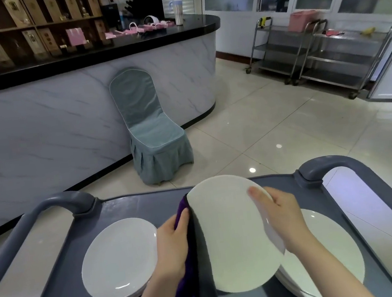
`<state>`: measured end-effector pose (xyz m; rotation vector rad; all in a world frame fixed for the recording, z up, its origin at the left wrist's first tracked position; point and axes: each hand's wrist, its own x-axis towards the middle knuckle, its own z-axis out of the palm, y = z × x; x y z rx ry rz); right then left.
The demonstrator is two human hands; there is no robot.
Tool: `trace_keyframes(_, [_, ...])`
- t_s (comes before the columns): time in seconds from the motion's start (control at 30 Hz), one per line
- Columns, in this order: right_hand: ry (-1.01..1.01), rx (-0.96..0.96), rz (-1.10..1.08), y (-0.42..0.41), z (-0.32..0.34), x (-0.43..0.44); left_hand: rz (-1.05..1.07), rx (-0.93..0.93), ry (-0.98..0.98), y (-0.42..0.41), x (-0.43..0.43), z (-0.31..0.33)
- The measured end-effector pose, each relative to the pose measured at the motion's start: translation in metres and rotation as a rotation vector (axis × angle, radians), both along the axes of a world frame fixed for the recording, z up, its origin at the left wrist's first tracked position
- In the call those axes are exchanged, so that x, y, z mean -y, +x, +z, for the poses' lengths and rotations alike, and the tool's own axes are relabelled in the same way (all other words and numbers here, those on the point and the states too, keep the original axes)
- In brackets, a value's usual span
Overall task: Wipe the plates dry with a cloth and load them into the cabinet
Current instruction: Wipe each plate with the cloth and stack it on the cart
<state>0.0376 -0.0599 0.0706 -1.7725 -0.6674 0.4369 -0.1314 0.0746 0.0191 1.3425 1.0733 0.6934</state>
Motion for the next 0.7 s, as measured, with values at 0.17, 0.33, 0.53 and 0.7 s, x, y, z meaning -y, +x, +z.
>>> trace_keyframes(0.17, [-0.055,0.017,0.122,-0.008,-0.005,0.0,-0.311,-0.202,0.452,0.003,-0.032,0.031])
trace_keyframes(0.33, [-0.131,0.14,0.269,-0.016,-0.002,-0.008,-0.634,-0.269,0.587,0.011,-0.036,0.045])
trace_keyframes(0.53, [0.026,-0.091,-0.01,-0.009,-0.012,0.003,-0.046,-0.156,0.119,-0.009,0.001,-0.008])
trace_keyframes(0.7, [-0.044,-0.065,0.162,-0.015,-0.022,0.008,-0.388,-0.241,0.386,-0.012,-0.023,0.016])
